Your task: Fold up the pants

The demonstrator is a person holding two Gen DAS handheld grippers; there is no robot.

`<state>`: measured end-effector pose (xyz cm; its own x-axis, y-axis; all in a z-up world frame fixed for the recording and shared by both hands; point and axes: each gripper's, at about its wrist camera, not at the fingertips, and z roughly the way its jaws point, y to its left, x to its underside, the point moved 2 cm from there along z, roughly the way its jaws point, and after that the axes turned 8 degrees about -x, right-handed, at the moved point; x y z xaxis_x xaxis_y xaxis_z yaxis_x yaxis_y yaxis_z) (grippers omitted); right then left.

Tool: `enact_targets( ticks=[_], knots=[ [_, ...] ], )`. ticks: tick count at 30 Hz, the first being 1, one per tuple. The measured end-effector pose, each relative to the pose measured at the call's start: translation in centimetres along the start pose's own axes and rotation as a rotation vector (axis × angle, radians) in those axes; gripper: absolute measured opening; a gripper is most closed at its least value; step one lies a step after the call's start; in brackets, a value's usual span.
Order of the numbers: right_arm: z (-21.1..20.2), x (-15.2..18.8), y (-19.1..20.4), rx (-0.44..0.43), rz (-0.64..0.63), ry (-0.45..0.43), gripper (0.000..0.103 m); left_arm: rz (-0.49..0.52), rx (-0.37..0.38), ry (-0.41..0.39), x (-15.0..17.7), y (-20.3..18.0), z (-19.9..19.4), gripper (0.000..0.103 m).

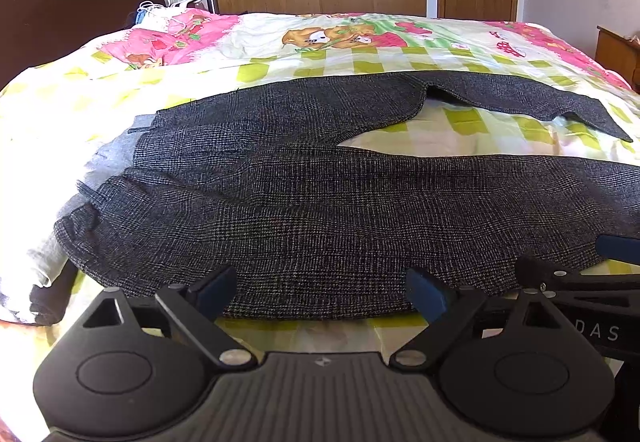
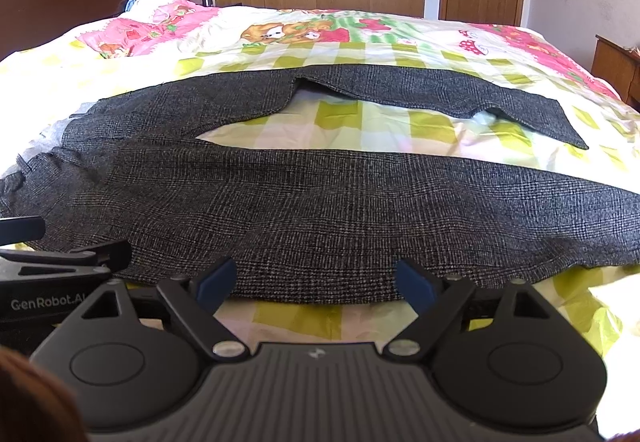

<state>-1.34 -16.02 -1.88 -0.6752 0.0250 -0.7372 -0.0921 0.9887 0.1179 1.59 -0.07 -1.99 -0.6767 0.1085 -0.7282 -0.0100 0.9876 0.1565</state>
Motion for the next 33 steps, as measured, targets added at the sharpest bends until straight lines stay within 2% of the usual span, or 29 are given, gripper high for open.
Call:
enact_targets(
  ticks=[33],
  knots=[
    [0.11,0.02,0.3,0.019,-0.01,0.014,0.08,0.0,0.044,-0.007,0.07,0.19,-0.13,0.101]
  ],
)
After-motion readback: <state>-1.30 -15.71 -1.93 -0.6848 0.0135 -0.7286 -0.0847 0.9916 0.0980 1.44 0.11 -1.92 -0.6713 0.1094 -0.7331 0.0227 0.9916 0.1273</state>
